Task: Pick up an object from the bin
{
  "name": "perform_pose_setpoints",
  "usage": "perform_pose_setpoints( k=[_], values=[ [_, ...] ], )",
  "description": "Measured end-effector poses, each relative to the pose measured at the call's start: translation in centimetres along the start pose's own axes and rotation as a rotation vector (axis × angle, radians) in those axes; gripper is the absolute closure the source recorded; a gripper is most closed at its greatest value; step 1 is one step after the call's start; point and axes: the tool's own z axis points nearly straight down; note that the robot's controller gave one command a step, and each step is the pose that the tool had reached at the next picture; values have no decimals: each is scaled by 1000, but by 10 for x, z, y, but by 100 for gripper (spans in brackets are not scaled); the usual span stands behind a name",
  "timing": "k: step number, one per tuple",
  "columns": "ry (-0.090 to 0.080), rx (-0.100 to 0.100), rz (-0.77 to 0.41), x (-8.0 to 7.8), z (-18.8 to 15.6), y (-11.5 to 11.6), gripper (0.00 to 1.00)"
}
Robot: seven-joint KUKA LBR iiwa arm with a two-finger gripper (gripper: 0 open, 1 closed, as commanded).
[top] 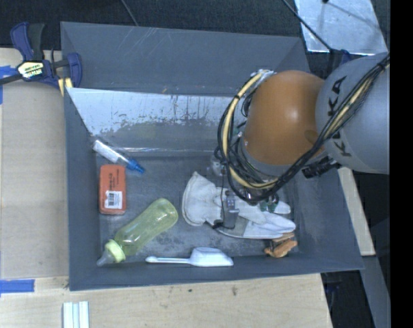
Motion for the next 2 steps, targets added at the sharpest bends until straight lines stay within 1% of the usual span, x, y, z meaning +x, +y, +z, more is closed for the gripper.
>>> perform_pose_setpoints(
  k=[1, 2],
  values=[
    [-8, -1, 2, -2, -4, 0, 0],
    [-12, -1, 99, -13, 44, -10, 0]
  ],
)
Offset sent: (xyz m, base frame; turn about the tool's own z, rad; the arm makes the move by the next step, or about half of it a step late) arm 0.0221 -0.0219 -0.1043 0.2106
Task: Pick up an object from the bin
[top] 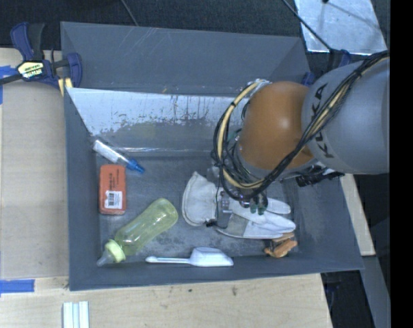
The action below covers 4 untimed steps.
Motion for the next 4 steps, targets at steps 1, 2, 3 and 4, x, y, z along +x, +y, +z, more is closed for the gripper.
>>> perform_pose_setpoints(
  k=[1, 2, 3, 4],
  values=[
    [5, 1, 93, -6, 61, -5, 0],
    [4, 0, 128, -1, 59, -28, 0],
    [0, 1, 94, -6, 60, -7, 0],
    [-7, -3, 128, -4, 57, -27, 100]
  ],
)
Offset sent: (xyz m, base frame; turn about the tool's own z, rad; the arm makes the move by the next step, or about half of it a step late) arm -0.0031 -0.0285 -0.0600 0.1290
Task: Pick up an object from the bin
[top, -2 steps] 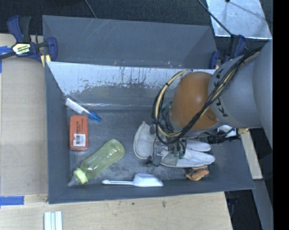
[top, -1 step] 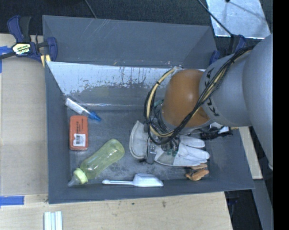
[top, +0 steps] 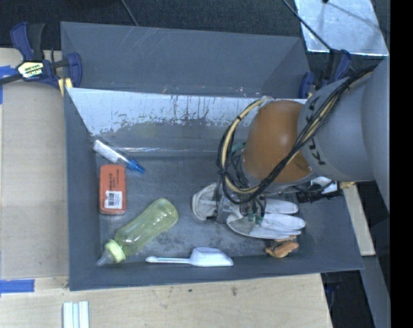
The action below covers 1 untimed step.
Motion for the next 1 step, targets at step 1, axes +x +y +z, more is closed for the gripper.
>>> perform_pose_setpoints(
  k=[1],
  values=[
    [0, 0, 0, 0, 0, 0, 100]
  ],
)
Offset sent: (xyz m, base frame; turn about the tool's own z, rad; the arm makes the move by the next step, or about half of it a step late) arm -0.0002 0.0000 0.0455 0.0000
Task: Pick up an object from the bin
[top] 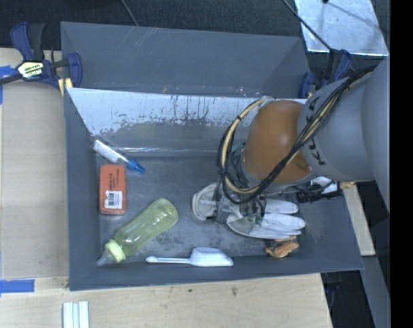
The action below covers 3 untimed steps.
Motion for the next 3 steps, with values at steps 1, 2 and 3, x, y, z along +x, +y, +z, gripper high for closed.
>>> perform_pose_setpoints(
  k=[1, 2, 3],
  values=[
    [3, 1, 0, 1, -3, 0, 100],
    [13, 4, -1, 2, -19, -1, 100],
    [9, 3, -1, 1, -36, 0, 100]
  ],
)
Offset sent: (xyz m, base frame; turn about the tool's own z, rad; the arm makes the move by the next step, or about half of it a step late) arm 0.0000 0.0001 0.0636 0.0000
